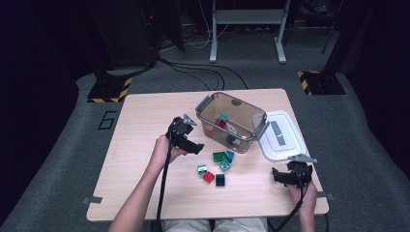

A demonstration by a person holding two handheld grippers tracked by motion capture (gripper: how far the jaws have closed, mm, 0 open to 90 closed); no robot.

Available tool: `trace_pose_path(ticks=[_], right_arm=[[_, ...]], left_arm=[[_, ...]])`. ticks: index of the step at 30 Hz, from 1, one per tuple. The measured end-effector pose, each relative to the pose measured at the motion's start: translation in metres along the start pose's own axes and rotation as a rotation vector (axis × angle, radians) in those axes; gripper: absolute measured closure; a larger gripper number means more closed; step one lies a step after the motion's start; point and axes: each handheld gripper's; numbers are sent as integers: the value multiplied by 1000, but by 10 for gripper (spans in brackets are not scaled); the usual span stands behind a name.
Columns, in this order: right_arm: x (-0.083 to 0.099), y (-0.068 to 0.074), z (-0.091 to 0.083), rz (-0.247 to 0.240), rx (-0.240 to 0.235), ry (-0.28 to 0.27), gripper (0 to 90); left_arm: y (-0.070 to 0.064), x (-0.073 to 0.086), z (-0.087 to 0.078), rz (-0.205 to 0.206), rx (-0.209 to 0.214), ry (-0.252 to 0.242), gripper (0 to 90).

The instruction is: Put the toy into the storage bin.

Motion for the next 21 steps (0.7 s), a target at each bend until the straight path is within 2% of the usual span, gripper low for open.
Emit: trace_pose_path(ticks=[4, 7, 12, 17, 18, 19, 21], right_arm=[[0, 0, 0, -1, 1, 0, 64], [0, 0, 0, -1, 4, 0, 64], [0, 0, 0, -1, 4, -1, 64], [0, 0, 0, -1, 4, -1, 64], [0, 0, 0, -1, 4, -1, 64], [0, 0, 0, -1, 4, -1, 64], [0, 0, 0, -1, 5, -1, 64]], left_arm=[[-5, 14, 14, -16, 17, 27, 54], [-11, 23, 25, -11, 22, 56, 11], [-20, 36, 41, 2, 57, 74, 7], [-30, 43, 55, 26, 84, 74, 99], [-30, 43, 55, 26, 84, 74, 146], [-31, 45, 58, 32, 84, 79, 146], [-35, 47, 64, 45, 86, 77, 208]])
Point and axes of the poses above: each handheld gripper's, and its own axes: z roughly forward along the jaws, x roughly out of its underside, y roughly to its left, and after that the axes turned 11 degrees about y, right-handed
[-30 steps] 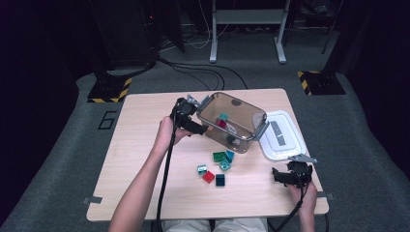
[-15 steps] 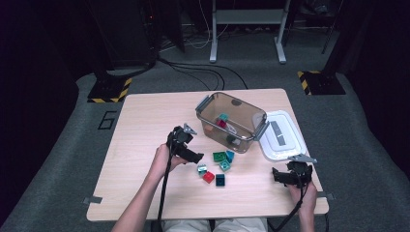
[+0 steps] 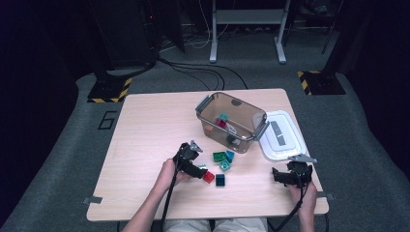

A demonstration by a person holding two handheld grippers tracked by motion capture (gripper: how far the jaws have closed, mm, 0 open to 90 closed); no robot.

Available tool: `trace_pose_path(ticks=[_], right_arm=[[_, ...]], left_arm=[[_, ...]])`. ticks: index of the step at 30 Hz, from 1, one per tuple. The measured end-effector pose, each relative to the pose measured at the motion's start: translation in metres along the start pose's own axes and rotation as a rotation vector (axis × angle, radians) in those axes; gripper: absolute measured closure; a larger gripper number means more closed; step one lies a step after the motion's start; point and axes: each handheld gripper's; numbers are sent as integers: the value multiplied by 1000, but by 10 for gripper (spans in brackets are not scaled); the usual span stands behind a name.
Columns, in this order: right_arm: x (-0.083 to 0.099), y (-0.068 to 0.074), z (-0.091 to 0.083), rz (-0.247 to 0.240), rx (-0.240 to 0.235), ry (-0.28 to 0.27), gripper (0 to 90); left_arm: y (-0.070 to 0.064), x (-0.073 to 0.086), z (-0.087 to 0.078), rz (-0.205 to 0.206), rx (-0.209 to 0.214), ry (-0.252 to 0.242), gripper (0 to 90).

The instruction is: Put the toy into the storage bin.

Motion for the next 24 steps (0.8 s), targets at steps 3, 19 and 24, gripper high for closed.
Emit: trace_pose_path(ticks=[3, 19, 24], right_arm=[[0, 0, 0, 0, 0, 0, 64], [0, 0, 0, 3, 4, -1, 65], [0, 0, 0, 3, 4, -1, 65]], left_arm=[[-1, 2, 4, 12, 9, -1, 314], [-4, 9, 12, 21, -19, -14, 565], [-3, 10, 10, 8, -9, -29, 565]])
Point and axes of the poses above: each handheld gripper's, and its own axes: z roughly forward along the jaws, x roughly out of its underside, y roughly to its left, and after that the axes turned 11 degrees about y, right-handed
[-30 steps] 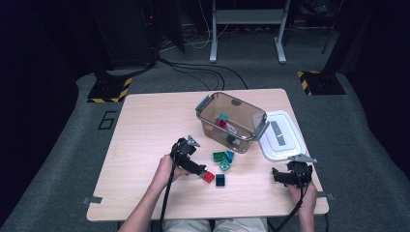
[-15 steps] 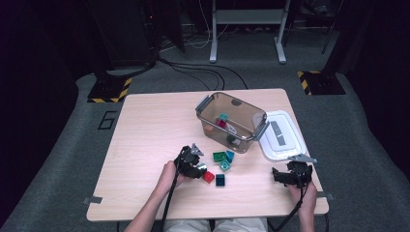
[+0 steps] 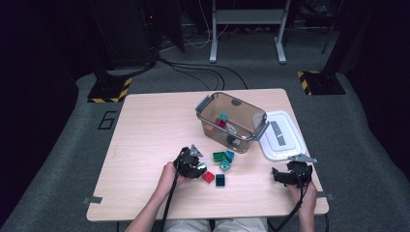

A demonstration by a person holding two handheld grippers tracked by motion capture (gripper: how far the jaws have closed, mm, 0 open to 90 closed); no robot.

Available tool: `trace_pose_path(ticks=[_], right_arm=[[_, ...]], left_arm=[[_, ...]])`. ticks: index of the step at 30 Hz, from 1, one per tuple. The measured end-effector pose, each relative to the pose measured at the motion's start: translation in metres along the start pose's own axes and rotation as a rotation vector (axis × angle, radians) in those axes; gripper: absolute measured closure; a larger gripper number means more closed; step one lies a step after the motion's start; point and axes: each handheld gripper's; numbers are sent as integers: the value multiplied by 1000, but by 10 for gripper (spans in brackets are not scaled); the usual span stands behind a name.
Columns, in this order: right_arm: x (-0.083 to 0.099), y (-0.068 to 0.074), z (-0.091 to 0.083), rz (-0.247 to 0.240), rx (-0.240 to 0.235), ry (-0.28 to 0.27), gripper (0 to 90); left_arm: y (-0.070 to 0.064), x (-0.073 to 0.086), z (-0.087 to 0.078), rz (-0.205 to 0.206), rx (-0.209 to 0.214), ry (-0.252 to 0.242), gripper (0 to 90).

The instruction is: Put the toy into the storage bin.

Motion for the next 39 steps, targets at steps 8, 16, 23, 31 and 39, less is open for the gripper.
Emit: trace_pose_path(ticks=[8, 16, 23, 31, 39], right_arm=[[0, 0, 0, 0, 0, 0, 65], [0, 0, 0, 0, 1, 0, 65], [0, 0, 0, 0, 0, 0, 64], [0, 0, 0, 2, -4, 0, 64], [0, 0, 0, -1, -6, 0, 65]], left_arm=[[6, -2, -15, -10, -16, -19, 566], [15, -10, -36, -12, -26, -41, 566], [19, -20, -45, 2, -54, -37, 566], [23, -32, -53, 12, -70, -47, 566], [28, -41, -65, 13, -87, -56, 566]])
Point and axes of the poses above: each handheld gripper's, and its own axes: z roughly forward along the jaws, x roughly out of its underside, y roughly to its left, and after that the axes turned 11 degrees about y, right-handed
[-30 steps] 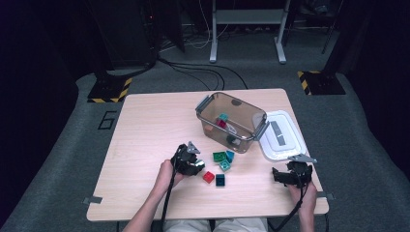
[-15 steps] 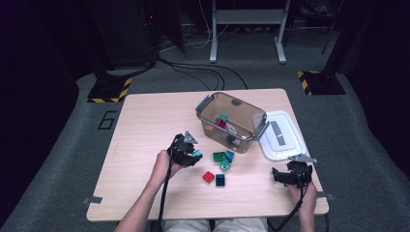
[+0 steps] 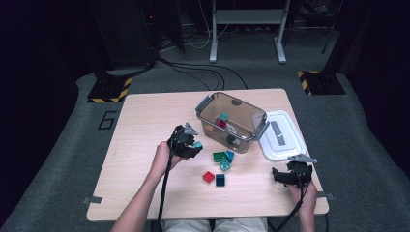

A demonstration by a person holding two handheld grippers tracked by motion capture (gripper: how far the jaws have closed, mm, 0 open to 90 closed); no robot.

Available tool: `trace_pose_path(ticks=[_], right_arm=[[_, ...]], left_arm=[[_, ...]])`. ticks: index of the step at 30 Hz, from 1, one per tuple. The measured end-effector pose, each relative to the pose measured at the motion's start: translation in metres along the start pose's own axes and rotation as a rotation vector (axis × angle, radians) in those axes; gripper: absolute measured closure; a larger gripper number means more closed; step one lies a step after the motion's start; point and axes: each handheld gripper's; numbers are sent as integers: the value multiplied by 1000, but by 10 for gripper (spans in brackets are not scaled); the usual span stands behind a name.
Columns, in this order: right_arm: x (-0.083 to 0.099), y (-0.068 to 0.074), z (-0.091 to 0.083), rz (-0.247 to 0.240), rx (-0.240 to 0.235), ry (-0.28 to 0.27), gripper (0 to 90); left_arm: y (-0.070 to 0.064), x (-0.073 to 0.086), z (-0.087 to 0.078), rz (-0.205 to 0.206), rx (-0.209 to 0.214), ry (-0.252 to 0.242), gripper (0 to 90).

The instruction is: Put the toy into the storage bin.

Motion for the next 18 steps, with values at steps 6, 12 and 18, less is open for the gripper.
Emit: trace_pose_path(ticks=[6, 12, 18], right_arm=[[0, 0, 0, 0, 0, 1, 65], [0, 0, 0, 0, 0, 1, 65], [0, 0, 0, 0, 2, 0, 66]], left_arm=[[4, -5, -7, -1, -11, -10, 565], [10, -11, -13, 0, -15, -16, 566], [14, -18, -21, -5, -22, -28, 566]])
Point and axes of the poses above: each handheld gripper's, and its own axes: z roughly forward along the jaws, x roughly out of its underside, y roughly to its left, and after that the axes turned 11 degrees about y, right-handed
